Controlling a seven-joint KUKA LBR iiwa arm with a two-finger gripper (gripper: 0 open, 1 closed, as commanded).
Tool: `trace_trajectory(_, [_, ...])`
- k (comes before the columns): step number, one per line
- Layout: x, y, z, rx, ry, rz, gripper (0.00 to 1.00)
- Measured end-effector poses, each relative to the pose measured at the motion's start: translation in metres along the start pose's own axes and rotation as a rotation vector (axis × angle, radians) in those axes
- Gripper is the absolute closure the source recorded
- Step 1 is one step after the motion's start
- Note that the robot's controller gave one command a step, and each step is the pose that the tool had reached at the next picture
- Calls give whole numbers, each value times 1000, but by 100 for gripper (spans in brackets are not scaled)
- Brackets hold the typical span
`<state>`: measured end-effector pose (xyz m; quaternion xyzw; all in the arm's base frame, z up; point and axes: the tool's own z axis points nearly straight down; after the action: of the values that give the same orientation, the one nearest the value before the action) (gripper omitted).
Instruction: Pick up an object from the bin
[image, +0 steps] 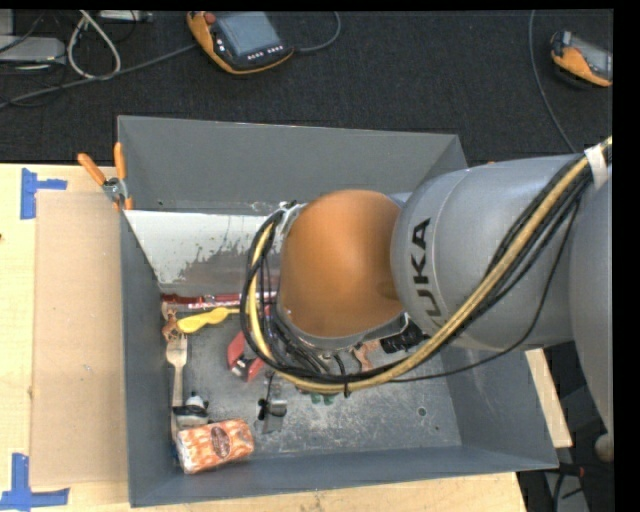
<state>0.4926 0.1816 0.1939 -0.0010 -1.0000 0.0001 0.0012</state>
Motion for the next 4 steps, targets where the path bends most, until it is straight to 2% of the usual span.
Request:
trace_trajectory(1, [-5,4,49,-2,-6,-13,0])
trace_trajectory(2, [7,20,111,-1,-6,-161,0])
trace_trajectory(3, [20,52,125,1,-2,-171,100])
trace_trajectory(4, [20,52,125,1,-2,-170,100])
